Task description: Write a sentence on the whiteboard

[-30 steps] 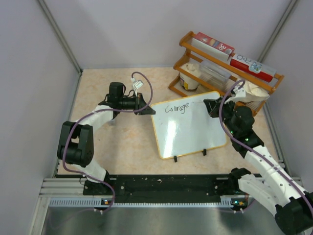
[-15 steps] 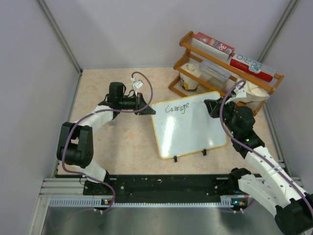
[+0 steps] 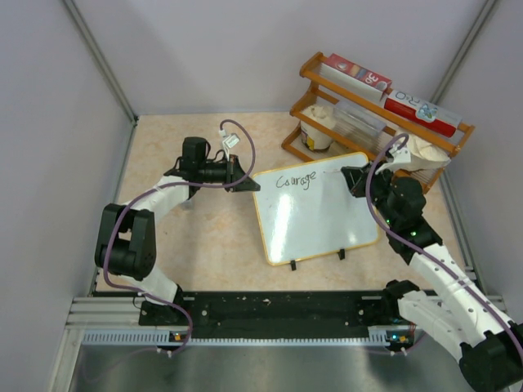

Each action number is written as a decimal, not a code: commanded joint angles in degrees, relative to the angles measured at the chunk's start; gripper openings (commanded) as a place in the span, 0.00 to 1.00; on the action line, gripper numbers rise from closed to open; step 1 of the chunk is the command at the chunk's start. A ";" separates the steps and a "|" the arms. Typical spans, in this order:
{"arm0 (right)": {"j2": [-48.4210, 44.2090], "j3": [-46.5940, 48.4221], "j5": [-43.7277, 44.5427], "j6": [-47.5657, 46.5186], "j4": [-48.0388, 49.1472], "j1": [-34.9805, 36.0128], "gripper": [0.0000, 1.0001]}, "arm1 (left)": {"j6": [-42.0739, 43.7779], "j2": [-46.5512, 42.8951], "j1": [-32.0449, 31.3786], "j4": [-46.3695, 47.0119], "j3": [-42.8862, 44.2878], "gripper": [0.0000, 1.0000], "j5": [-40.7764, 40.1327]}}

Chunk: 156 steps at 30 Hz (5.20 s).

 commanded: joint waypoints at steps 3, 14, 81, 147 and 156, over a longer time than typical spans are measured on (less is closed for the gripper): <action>0.10 2.53 0.45 -0.95 1.15 -0.82 0.00 | 10.35 -0.07 -2.54 -2.04 -2.58 0.00 -5.86; 2.91 4.72 -0.08 -0.51 3.35 -0.74 0.00 | 10.71 0.37 -2.54 -2.21 -2.49 0.00 -5.86; 4.50 3.05 8.89 -0.68 -1.48 -0.74 0.00 | 10.88 0.90 -2.54 -2.56 -2.32 0.00 -5.42; 4.15 1.30 2.29 1.87 0.89 -0.74 0.00 | 11.41 0.72 -2.81 -3.35 -2.23 0.00 -5.60; 2.91 0.68 2.03 1.60 -0.52 -0.74 0.00 | 11.50 1.07 -3.07 -3.27 -2.05 0.00 -5.68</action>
